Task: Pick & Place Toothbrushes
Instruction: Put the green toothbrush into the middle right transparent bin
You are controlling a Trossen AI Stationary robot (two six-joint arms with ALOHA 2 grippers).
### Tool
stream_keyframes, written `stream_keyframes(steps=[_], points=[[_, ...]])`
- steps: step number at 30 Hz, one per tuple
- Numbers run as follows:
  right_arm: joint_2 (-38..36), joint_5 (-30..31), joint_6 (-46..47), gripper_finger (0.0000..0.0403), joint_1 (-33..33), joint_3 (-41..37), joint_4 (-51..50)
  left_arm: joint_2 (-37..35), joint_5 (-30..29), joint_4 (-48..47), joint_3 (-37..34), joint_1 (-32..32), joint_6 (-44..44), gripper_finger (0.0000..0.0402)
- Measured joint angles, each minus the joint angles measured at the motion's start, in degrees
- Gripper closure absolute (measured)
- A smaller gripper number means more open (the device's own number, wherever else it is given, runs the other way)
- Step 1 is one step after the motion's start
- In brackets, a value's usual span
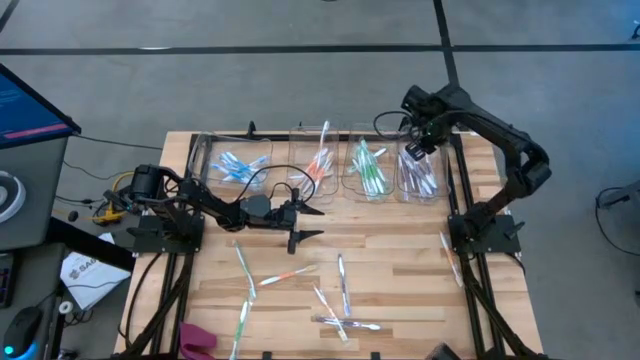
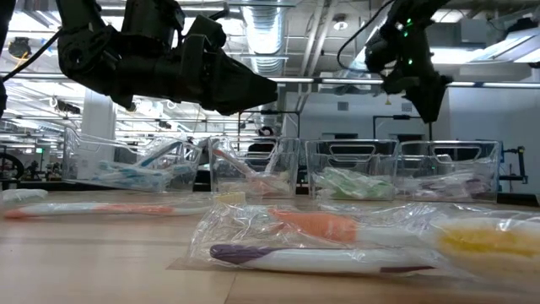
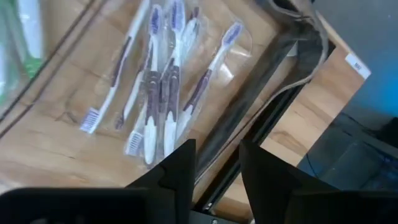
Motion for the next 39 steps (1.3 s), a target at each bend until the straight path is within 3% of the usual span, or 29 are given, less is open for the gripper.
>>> stream_keyframes(steps=[6, 12, 22, 30, 34, 39], points=[[-8.2, -0.06, -0.23, 0.029, 3.15, 0.0, -0.42, 0.0, 0.04, -0.01, 0.0, 0.0, -0.05, 0.0165], [-20.7, -3.36, 1.21, 0.0291, 11.6, 0.02, -0.26, 0.0, 0.11, -0.01, 0.0, 0.0, -0.08, 0.0165], [-39.29, -8.02, 22.64, 0.0291, 33.86, 0.02, -2.81, -4.26, 0.12, -0.05, -2.05, 0.28, 3.54, 0.0165], [-44.81, -6.92, 37.2, 0.0291, 49.07, 0.0, -1.85, -17.3, 0.04, -0.14, -11.83, 0.25, 1.17, 0.0165], [-45.19, -4.05, 35.3, 0.029, 53.7, -2.16, 3.74, -22.42, -0.05, -0.06, -16.09, -0.98, -2.98, 0.0165], [-45.02, -6.34, 25.73, 0.029, 58.93, -9.84, 18.88, -24.59, 0.06, -0.09, -17.4, -4.77, -2.54, 0.0165]])
